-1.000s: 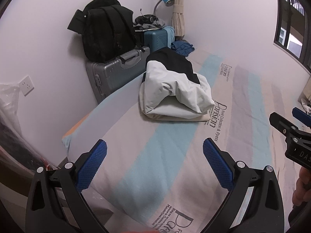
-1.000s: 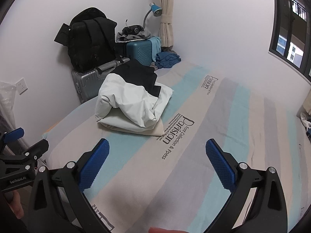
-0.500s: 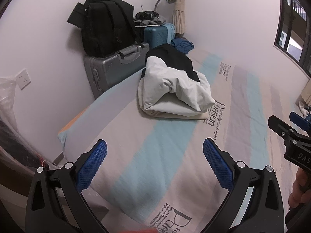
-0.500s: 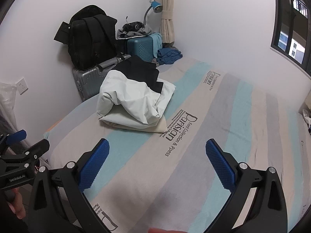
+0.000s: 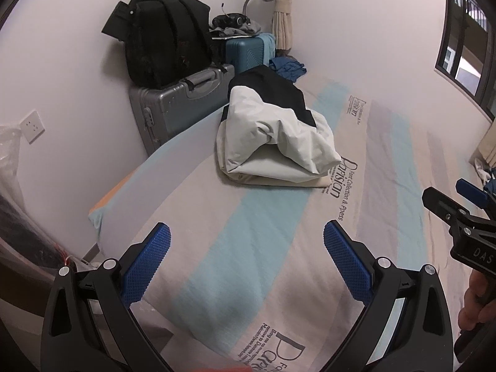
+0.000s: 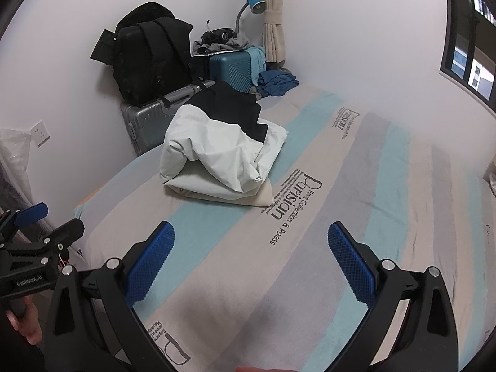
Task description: Fold large clothes
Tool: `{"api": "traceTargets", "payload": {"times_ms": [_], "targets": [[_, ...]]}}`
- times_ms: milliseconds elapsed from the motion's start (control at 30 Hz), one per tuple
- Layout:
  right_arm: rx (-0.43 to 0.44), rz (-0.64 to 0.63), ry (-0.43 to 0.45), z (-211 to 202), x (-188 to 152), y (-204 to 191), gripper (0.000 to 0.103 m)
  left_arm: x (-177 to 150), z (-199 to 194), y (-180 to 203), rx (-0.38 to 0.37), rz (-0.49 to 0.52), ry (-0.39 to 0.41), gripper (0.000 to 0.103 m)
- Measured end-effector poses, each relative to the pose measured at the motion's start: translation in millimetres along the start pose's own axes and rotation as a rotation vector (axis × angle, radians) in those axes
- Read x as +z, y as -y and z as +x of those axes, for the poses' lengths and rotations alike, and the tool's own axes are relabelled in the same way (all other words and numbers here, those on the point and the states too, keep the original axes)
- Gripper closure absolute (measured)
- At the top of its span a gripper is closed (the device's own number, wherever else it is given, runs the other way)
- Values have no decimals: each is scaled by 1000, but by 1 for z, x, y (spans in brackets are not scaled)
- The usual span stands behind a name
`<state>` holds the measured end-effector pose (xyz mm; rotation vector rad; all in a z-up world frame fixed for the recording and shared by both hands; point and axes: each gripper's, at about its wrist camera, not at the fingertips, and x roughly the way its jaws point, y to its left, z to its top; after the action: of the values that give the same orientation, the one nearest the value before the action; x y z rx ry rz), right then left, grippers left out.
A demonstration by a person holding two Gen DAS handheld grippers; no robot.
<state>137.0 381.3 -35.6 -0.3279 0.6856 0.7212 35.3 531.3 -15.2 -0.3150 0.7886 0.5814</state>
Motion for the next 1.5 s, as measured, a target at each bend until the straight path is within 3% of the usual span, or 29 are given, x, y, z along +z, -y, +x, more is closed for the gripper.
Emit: {"api": "traceTargets", "payload": {"times_ms": [400, 767, 1500], "targets": [[79, -31, -4, 6, 4, -5, 8, 4, 0, 4, -65, 9, 19, 6], [77, -53, -7, 9, 3, -7, 8, 2, -4, 3, -47, -14, 68, 8], [80, -54, -10, 9, 1, -8, 8, -1, -5, 4, -67, -17, 35, 6]]}}
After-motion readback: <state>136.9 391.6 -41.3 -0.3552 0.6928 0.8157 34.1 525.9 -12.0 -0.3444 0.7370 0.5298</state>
